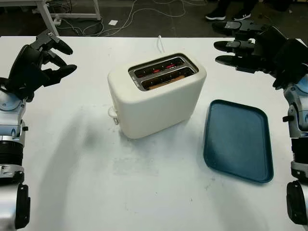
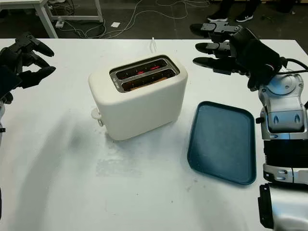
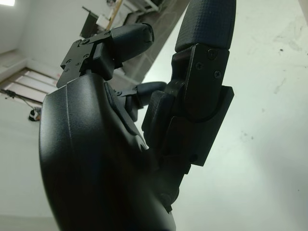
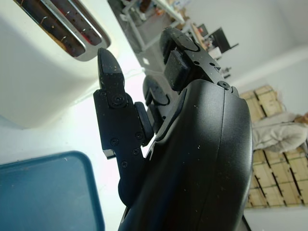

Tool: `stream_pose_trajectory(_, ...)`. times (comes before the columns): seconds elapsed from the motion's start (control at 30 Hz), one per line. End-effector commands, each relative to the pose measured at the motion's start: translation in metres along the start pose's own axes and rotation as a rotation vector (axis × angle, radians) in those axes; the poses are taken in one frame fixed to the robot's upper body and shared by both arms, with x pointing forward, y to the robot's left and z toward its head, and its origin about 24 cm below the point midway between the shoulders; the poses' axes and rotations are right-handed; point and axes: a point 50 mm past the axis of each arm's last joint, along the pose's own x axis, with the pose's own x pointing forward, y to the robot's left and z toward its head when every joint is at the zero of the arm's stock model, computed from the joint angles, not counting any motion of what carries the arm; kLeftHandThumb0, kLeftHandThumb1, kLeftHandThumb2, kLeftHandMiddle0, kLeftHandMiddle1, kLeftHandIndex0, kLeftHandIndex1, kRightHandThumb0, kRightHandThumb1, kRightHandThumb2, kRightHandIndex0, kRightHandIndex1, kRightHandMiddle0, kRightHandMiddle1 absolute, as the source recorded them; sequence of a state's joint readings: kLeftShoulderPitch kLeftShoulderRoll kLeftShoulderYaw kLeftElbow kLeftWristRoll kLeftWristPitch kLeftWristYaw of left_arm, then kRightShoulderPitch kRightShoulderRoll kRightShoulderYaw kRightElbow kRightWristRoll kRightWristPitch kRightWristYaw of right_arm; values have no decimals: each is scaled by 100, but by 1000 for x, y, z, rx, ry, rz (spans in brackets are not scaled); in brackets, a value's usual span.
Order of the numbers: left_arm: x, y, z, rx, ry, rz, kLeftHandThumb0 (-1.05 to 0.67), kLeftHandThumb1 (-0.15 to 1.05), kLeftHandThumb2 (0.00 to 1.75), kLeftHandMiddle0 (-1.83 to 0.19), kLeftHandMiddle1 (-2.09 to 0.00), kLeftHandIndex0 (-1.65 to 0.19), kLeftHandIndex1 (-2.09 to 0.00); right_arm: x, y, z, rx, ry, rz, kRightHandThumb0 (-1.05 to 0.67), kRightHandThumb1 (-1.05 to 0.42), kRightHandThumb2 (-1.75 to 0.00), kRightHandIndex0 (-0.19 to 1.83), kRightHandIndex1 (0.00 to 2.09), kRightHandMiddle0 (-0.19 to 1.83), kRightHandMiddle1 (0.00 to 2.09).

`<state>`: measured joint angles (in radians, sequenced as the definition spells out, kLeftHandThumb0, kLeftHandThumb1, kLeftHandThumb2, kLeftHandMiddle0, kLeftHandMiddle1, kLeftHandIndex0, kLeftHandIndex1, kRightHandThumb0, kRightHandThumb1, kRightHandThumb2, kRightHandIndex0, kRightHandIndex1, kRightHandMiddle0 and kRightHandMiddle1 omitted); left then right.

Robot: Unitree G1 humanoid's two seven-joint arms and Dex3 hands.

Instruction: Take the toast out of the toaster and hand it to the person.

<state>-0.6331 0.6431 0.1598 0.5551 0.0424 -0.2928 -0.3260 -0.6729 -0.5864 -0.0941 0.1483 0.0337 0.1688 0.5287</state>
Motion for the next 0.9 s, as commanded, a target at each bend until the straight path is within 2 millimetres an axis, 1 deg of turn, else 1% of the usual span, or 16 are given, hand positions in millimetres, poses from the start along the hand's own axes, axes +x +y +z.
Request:
stream_pose_trajectory(0.0,3,2,5,-5,-18,18,-105,92,19,-25,-160,-19,-154,0,-2,4,-13,-9,0,-25,-92,-8,51,0,47,0)
stream_pose_trajectory(0.13,3,2,6,8,-24,14,-105,92,21,-25,-160,-18,-154,1,-1,5,-10,-13,3,-27,-92,-8,50,0,47,1)
stream_pose_trajectory(0.23,3,2,5,15,-18,13,-105,92,22,-25,-161,-17,-156,1,-1,4,-2,-12,7,-24,-92,-9,50,0,47,1)
stream_pose_trajectory(0.43,2,1,5,6,-24,17,-105,92,21,-25,-160,-17,-155,0,-1,5,-14,-10,-1,-23,-92,-9,50,0,47,0)
stream_pose_trajectory(0.87,2,0,2,-5,-29,8,-105,92,21,-26,-158,-19,-153,0,0,3,-16,-12,-1,-27,-92,-8,52,1,49,1)
